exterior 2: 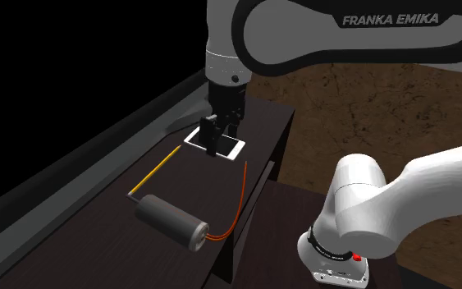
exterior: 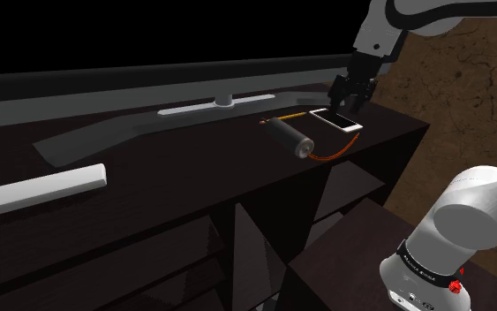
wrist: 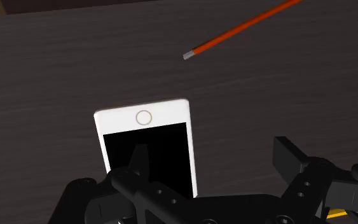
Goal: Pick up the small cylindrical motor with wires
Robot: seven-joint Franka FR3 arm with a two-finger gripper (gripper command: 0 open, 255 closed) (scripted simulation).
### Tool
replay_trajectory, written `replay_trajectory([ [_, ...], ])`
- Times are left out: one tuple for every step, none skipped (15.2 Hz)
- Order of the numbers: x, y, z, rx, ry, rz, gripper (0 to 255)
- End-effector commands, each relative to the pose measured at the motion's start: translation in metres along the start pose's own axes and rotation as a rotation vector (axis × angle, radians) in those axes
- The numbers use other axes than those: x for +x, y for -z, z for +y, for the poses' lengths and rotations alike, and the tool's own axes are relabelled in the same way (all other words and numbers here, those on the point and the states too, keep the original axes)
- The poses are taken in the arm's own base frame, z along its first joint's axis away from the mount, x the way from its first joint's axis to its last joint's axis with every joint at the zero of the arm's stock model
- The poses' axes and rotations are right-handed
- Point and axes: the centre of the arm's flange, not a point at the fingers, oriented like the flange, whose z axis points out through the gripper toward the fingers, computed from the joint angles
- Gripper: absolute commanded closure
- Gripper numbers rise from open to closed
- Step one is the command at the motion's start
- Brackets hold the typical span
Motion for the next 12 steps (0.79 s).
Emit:
replay_trajectory([
  [0.000, 0.000, 0.000, 0.000, 0.000, 0.000, 0],
  [-0.001, -0.001, -0.013, 0.000, -0.002, -0.004, 0],
  [-0.002, -0.001, -0.026, 0.000, -0.005, -0.008, 0],
  [-0.003, -0.002, -0.039, -0.001, -0.007, -0.012, 0],
  [-0.004, -0.003, -0.052, -0.001, -0.010, -0.016, 0],
  [-0.005, -0.004, -0.066, -0.001, -0.012, -0.020, 0],
  [-0.006, -0.004, -0.079, -0.001, -0.015, -0.024, 0],
  [-0.007, -0.005, -0.092, -0.002, -0.017, -0.028, 0],
  [-0.008, -0.006, -0.105, -0.002, -0.020, -0.032, 0],
  [-0.009, -0.006, -0.118, -0.002, -0.022, -0.036, 0],
  [-0.010, -0.007, -0.131, -0.002, -0.024, -0.039, 0],
  [-0.011, -0.008, -0.144, -0.002, -0.027, -0.043, 0],
])
